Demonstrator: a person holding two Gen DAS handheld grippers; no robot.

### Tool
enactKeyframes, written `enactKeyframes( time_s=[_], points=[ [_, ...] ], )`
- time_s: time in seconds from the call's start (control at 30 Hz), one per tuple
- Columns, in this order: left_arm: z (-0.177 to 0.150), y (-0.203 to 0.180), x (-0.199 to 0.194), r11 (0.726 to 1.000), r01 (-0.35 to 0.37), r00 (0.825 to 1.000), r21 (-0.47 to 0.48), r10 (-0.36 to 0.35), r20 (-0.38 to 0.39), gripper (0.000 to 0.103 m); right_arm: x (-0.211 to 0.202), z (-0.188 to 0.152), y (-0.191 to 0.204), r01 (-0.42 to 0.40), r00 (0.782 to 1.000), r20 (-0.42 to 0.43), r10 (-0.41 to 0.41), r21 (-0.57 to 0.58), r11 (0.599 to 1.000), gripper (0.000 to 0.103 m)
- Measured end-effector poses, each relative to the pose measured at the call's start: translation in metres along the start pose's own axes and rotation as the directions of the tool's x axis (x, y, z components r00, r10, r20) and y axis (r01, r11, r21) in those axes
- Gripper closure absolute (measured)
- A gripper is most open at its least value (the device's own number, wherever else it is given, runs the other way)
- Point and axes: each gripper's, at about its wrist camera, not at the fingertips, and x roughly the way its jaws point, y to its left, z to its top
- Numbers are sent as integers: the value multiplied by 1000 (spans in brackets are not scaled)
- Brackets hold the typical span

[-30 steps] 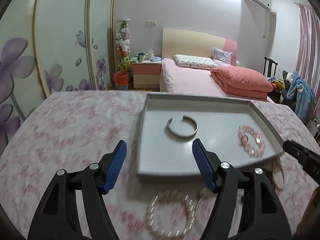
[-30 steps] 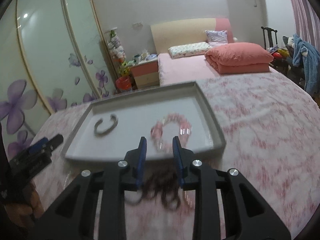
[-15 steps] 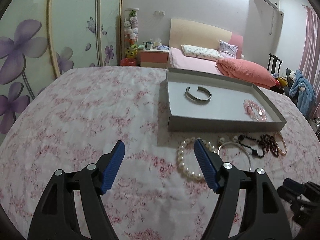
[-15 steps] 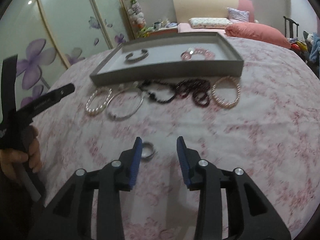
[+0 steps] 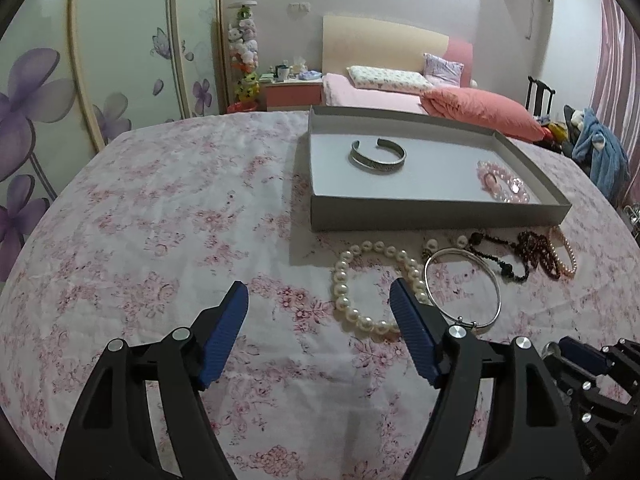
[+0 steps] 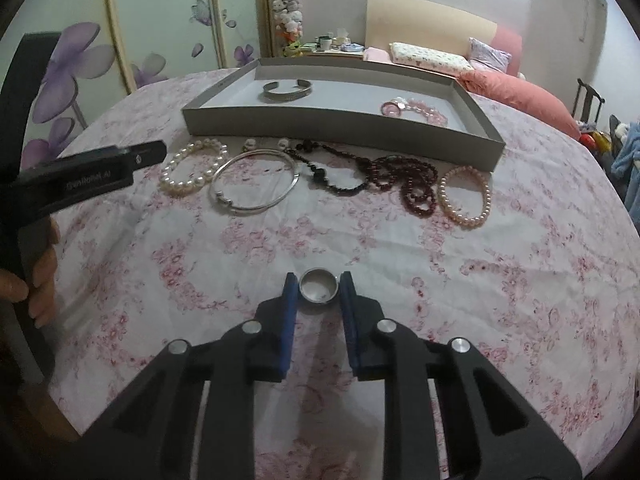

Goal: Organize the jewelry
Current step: 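Grasp the silver ring with the right tool while the left tool grasps the white pearl bracelet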

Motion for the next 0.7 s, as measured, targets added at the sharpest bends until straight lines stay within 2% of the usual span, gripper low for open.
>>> enactKeyframes(
  time_s=[0.13, 0.23, 0.33, 0.4, 0.5, 0.7],
  points=[
    [3, -3, 11, 1000, -4, 999, 14, 4, -35, 34, 4, 5, -11, 7, 1000, -2, -7, 46, 999, 81],
    [6, -6, 22, 1000, 0, 997, 22, 1, -79, 42, 4, 5, -11, 13, 1000, 0, -13, 43, 999, 81],
    [8, -8, 32, 1000, -3, 993, 27, 6, -121, 55, 5, 5, -11, 10, 1000, 0, -10, 46, 999, 81],
    [7, -8, 31, 999, -19, 993, 41, 24, -119, 70, 5, 6, -11, 9, 1000, -1, -9, 49, 999, 81],
    [4, -2, 27, 998, -32, 993, 45, 37, -116, 80, 7, 7, -14, 18, 1000, -1, -17, 61, 998, 81],
    [-2, 14, 18, 998, -59, 991, 35, 62, -118, 81, 8, 10, -22, 30, 1000, -1, -30, 83, 996, 81]
  ],
)
